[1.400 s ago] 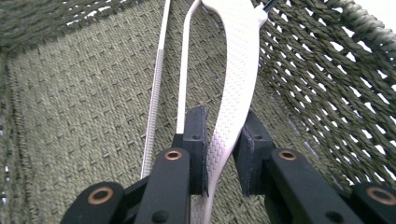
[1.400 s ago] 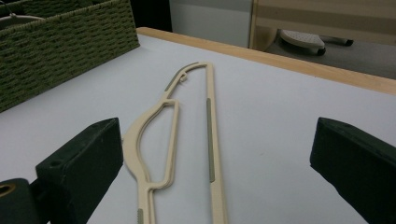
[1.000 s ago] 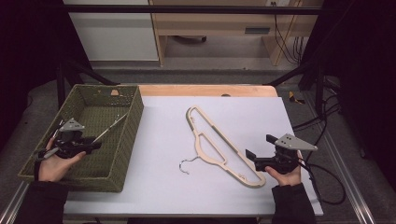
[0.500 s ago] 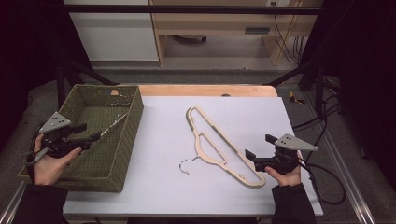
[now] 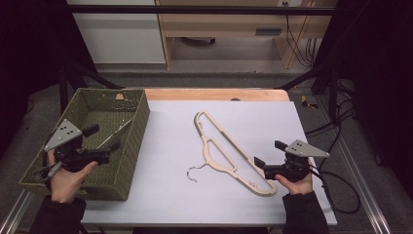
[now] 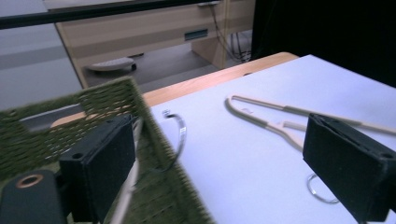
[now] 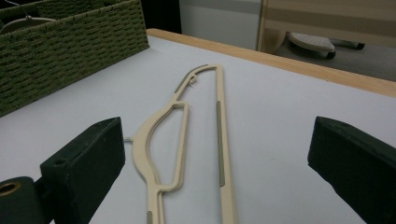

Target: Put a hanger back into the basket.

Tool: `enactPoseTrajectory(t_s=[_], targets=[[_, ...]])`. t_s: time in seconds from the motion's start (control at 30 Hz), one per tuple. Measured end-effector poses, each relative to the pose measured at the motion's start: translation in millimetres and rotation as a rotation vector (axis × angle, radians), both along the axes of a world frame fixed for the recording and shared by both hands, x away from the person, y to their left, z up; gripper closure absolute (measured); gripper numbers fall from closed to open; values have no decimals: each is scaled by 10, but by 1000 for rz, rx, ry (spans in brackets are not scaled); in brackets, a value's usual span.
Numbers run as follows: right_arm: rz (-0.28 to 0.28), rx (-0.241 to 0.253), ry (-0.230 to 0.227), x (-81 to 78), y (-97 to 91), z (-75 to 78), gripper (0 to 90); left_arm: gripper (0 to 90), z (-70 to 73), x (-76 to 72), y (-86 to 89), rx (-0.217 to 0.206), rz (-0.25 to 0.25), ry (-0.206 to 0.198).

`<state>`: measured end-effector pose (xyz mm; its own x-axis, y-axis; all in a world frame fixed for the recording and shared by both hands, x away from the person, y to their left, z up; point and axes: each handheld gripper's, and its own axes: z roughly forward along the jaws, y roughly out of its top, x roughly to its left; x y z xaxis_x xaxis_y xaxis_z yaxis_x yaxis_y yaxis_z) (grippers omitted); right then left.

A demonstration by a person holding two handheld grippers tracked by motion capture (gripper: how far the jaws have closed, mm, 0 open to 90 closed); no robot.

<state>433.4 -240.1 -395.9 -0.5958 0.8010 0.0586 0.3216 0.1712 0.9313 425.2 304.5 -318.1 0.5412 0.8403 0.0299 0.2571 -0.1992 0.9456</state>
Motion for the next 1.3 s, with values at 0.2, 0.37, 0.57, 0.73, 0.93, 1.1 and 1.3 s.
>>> enactPoseTrajectory(t_s=[0.2, 0.37, 0.57, 0.73, 0.93, 1.1, 1.3], targets=[[5, 6, 2, 4, 14, -10, 40, 74, -19, -45, -259, -30, -58, -20], [4, 16, -3, 4, 11, -5, 40, 77, -90, -55, -501, -51, -115, -22], [10, 25, -7, -9, 0, 6, 40, 85, -220, -4, -803, -21, -174, 11], [6, 23, -7, -8, -4, 5, 40, 87, -306, 60, -1013, 8, -210, 30], [10, 23, -4, -6, -12, -3, 40, 94, -409, 161, -1209, 18, -234, 59], [6, 28, -4, -6, -9, 0, 40, 106, -511, 248, -1339, 28, -247, 80], [10, 24, -5, -7, -10, -4, 41, 119, -713, 355, -1487, 51, -265, 141]])
